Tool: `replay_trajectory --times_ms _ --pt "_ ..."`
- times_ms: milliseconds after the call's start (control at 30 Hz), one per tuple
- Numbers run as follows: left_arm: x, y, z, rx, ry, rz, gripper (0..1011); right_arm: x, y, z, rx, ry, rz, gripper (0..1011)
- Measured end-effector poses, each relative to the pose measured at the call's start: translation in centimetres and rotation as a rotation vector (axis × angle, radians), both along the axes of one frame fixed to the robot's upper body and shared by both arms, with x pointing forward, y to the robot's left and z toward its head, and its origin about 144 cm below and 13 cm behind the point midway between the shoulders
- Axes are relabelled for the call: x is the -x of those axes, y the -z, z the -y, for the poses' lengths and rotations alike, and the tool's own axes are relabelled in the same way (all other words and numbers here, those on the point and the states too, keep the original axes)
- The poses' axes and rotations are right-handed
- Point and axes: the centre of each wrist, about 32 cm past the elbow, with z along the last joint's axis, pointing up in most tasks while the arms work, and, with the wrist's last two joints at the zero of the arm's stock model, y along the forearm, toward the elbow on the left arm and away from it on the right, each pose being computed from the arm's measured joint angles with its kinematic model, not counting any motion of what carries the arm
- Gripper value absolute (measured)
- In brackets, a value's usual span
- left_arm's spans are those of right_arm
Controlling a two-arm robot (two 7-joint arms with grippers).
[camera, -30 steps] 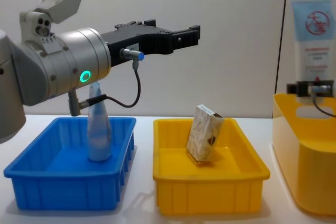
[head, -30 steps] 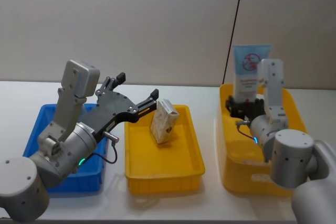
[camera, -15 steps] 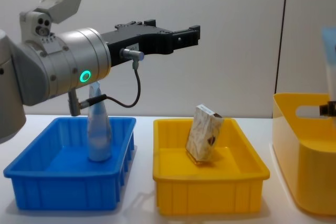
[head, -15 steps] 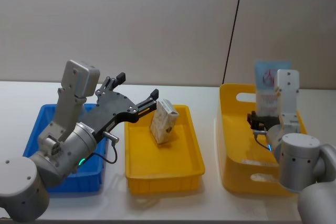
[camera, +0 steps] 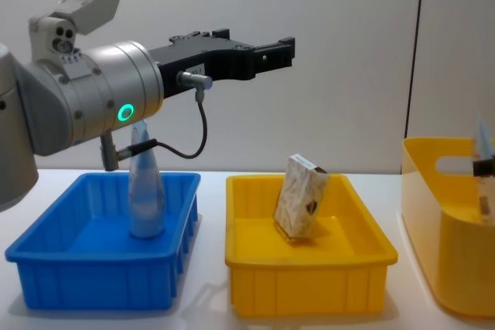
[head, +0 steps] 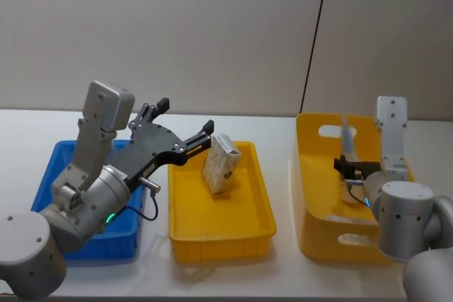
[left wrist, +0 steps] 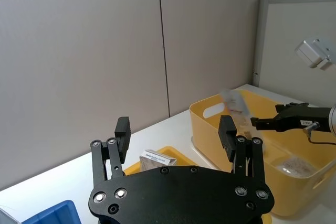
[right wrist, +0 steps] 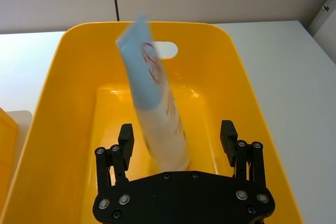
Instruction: Bimanual collaborative sorting of washing and personal care products
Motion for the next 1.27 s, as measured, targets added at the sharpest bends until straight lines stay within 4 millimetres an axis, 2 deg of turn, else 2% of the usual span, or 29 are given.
replay_trajectory --times_ms 1267 --pt "0.0 0.0 0.0 0.000 0.000 0.000 1001 2.8 -1.9 -1.4 0.041 -0.075 0.246 1004"
